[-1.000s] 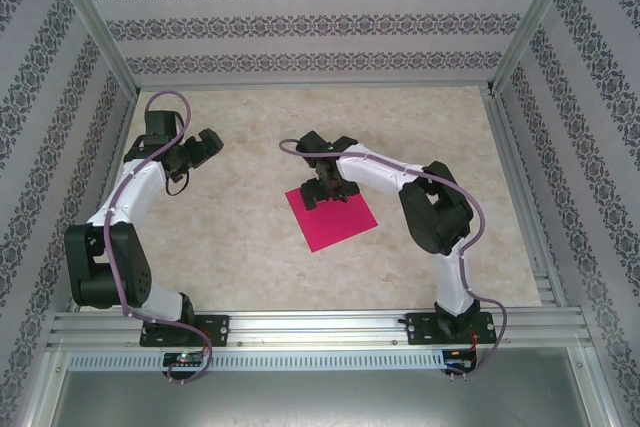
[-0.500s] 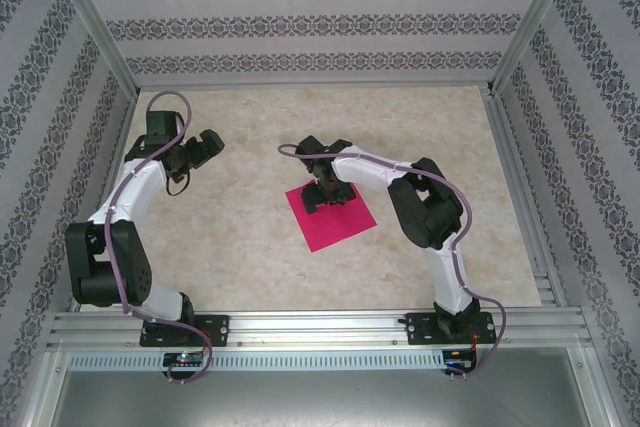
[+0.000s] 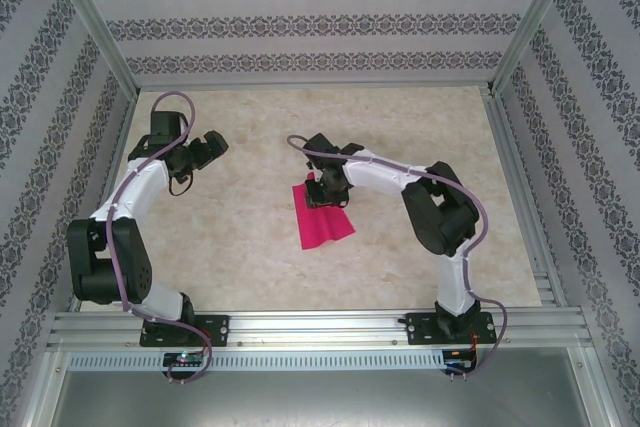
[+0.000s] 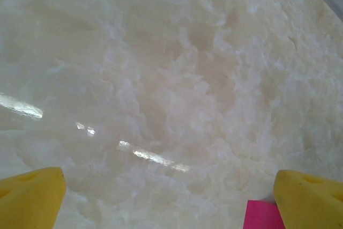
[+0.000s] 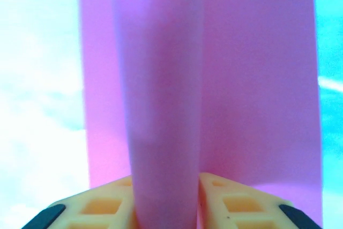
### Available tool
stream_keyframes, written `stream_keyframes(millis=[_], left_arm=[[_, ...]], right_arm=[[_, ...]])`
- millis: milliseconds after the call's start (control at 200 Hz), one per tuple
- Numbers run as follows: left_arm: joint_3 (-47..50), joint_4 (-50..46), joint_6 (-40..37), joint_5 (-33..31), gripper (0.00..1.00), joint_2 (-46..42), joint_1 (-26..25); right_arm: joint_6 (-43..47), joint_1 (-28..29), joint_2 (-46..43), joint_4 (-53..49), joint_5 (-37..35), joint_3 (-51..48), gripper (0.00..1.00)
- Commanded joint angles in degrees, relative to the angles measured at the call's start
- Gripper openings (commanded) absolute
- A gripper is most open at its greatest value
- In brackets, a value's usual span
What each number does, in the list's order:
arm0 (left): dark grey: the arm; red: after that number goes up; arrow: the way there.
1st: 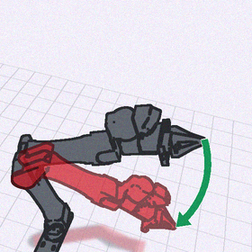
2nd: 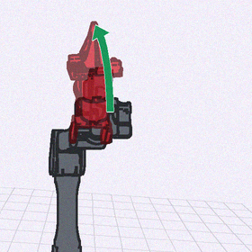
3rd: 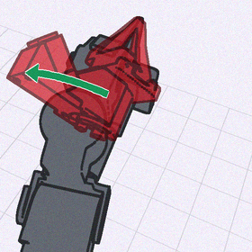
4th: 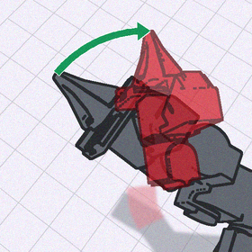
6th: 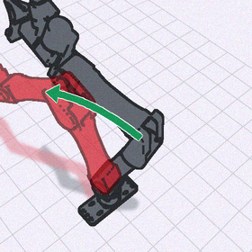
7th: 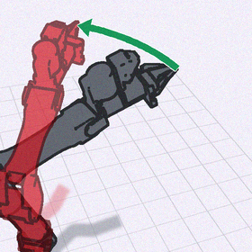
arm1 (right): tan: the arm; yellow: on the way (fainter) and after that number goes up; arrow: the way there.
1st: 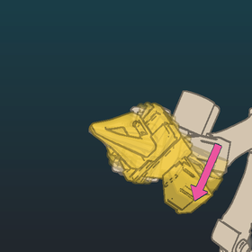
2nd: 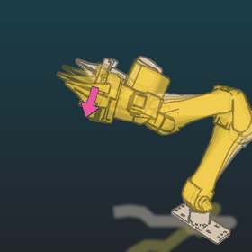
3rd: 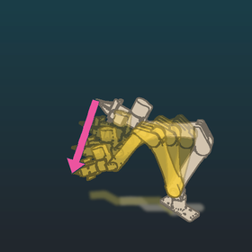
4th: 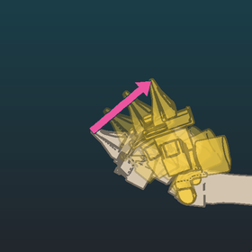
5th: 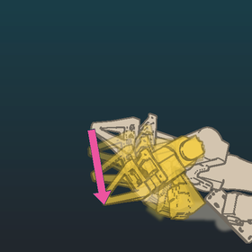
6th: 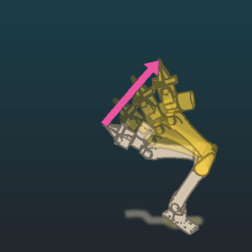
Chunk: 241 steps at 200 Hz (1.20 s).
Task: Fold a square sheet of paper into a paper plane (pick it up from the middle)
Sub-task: Fold the square sheet of paper in half at the center of the table.
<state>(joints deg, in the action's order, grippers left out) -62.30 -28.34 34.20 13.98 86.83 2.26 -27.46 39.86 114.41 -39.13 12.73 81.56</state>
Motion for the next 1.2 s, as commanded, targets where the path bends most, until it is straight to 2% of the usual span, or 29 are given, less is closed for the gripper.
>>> stream_keyframes(millis=[0,120,255,325,465,599,689,954,1199], left_arm=[[0.83,2.66,1.77,2.24,1.0,1.22,-1.53],[2.97,6.27,3.76,5.54,0.98,1.93,-2.97],[3.5,7.39,3.55,6.65,0.97,3.1,-6.33],[4.05,8.31,3.66,7.29,0.96,3.63,-7.97],[4.9,9.61,4.42,7.99,0.96,5.08,-10.7],[4.86,10.06,4.59,8.66,0.95,6.16,-12.95],[5.0,10.21,4.64,9.01,0.95,6.42,-14.31],[5.92,11.73,3.87,12.4,0.92,7.61,-18.52],[6.48,14.13,3.86,13.89,0.77,9.82,-22.24]], right_arm=[[-8.71,-0.88,-6.05,16.58,15.81,-3.84,0.29],[-14.11,-2.79,-7.12,26.35,20.54,-8.95,0.29],[-14.72,-5.13,-4.85,27.17,20.95,-11.2,0.28],[-12.66,-5.82,-3.99,24.68,18.36,-11.13,0.3],[-7.62,-6.55,-2.91,17.73,10.42,-9.87,0.4],[-4.14,-7.07,-2.56,11.96,3.34,-9.09,0.56],[-2.83,-7.23,-3.04,10.41,1.09,-9.2,0.63],[-4.61,-7.73,-4.52,11.92,0.51,-11.46,0.62],[-8.27,-8.55,-5.43,13.88,-0.22,-14.12,0.59]])
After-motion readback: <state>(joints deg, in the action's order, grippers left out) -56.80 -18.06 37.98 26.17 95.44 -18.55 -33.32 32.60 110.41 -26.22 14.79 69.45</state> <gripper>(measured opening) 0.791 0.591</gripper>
